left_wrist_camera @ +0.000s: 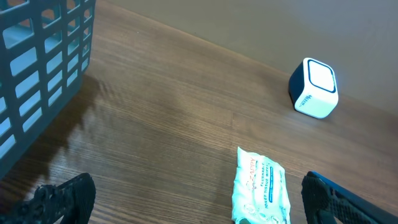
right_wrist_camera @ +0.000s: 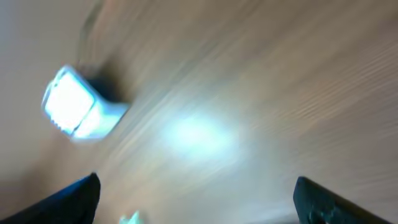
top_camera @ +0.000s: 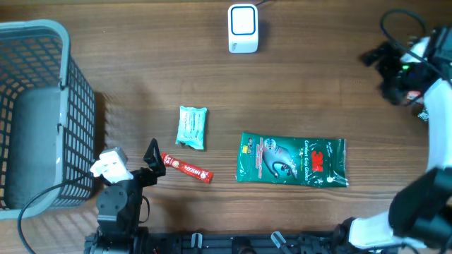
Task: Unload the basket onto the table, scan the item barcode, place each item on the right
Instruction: 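Carry the Kleenex pack to the right edge and release it, then move the right gripper to the light-green wet-wipe pack and grasp it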
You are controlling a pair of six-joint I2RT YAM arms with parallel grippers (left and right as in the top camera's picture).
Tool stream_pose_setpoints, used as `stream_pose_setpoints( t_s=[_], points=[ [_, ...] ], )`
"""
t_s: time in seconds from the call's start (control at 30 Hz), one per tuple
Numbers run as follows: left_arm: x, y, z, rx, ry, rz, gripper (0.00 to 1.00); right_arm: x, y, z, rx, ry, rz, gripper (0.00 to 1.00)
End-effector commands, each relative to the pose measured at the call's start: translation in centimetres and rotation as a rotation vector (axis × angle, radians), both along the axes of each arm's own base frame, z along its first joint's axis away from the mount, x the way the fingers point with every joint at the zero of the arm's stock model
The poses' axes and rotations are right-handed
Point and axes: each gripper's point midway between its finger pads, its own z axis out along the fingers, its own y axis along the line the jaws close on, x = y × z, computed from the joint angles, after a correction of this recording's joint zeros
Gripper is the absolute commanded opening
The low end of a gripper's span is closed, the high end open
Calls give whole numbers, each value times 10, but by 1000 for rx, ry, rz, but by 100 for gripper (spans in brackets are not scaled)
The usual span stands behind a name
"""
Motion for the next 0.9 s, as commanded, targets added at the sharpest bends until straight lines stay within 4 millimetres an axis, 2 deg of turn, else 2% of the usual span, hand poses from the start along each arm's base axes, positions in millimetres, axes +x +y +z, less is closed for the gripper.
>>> stream_pose_setpoints(
  t_s=[0.0,0.07,0.13,0.2,0.3,0.4,0.47,0.57,0.63,0.73,0.8,0.87],
  points=[
    [0,-2,0,-1,-5,-13,100,-33,121,6,277,113,261,100],
    [0,-2,0,-1,-5,-13,100,-57,178,-15,218,170,421,100],
    [0,-2,0,-1,-5,-13,100,-78,220,-30,140,185,535,100],
    [0,-2,0,-1,-5,-13,100,-95,260,-43,75,211,561,100],
    [0,-2,0,-1,-5,-13,100,-110,299,-68,-17,251,448,100],
    [0,-2,0,-1,-5,-13,100,-136,349,-92,22,329,310,100],
    [0,-2,0,-1,-5,-13,100,-146,374,-103,72,388,170,99],
    [0,-2,0,-1,-5,-13,100,-153,401,-120,131,447,30,100],
    [0,-2,0,-1,-5,-13,100,-143,401,-135,113,415,-58,100],
    [0,-2,0,-1,-5,-13,100,-112,399,-140,99,271,-133,99],
    [0,-2,0,-1,-5,-13,100,-104,401,-139,109,238,-145,99],
    [0,-2,0,-1,-5,-13,100,-102,402,-146,108,236,-160,97]
  ],
)
